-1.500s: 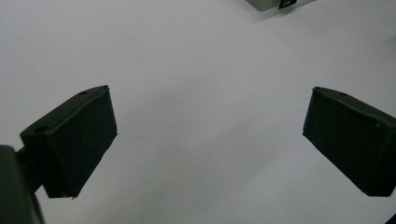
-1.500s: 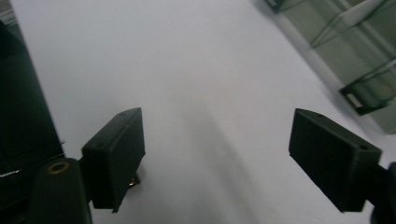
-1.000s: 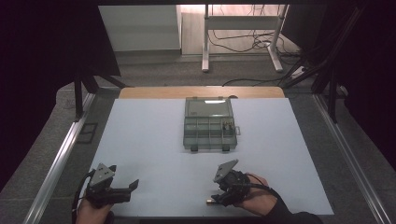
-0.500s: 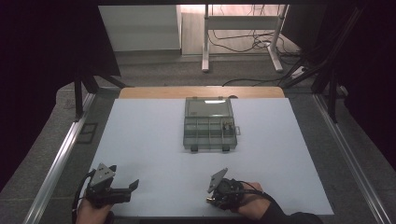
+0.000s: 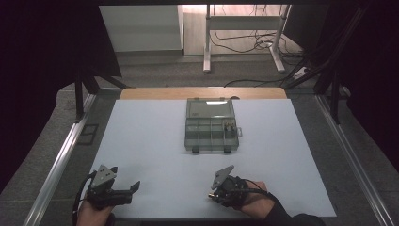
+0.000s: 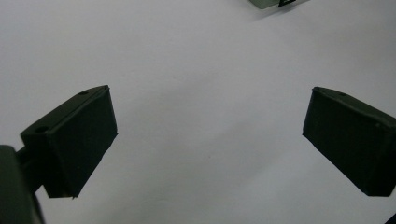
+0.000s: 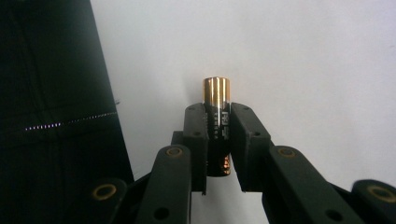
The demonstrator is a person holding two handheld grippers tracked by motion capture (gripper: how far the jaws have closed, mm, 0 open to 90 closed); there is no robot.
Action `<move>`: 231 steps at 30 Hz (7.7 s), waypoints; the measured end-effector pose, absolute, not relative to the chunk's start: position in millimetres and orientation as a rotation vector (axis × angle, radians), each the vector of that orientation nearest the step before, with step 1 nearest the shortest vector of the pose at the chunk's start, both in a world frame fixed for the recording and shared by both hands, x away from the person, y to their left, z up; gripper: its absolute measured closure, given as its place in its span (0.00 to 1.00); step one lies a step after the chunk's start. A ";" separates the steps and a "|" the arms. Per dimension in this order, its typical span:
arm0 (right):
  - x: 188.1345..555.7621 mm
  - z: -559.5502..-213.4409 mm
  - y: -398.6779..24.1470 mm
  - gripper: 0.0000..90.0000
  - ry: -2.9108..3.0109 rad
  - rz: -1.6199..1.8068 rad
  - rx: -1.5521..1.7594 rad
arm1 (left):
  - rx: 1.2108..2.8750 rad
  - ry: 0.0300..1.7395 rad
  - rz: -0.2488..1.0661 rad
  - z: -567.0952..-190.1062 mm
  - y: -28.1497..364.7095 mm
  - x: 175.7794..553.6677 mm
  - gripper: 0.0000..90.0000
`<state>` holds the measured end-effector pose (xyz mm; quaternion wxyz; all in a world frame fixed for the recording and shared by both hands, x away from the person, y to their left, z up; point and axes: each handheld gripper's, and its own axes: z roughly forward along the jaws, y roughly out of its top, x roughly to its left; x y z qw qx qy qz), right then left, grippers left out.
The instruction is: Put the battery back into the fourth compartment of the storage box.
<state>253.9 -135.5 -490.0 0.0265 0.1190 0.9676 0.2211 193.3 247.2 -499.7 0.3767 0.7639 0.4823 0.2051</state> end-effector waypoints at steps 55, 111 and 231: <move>318.4 -445.8 -156.5 0.85 2.770 0.905 0.652 | 1.960 1.243 0.520 -500.1 246.9 194.6 0.04; 430.7 -430.5 -164.0 0.85 2.584 0.849 0.935 | 1.963 1.239 0.512 -500.6 246.9 195.7 0.04; 289.6 -451.0 -260.1 0.00 2.486 0.932 0.861 | 1.995 1.216 0.533 -500.1 243.4 194.6 0.04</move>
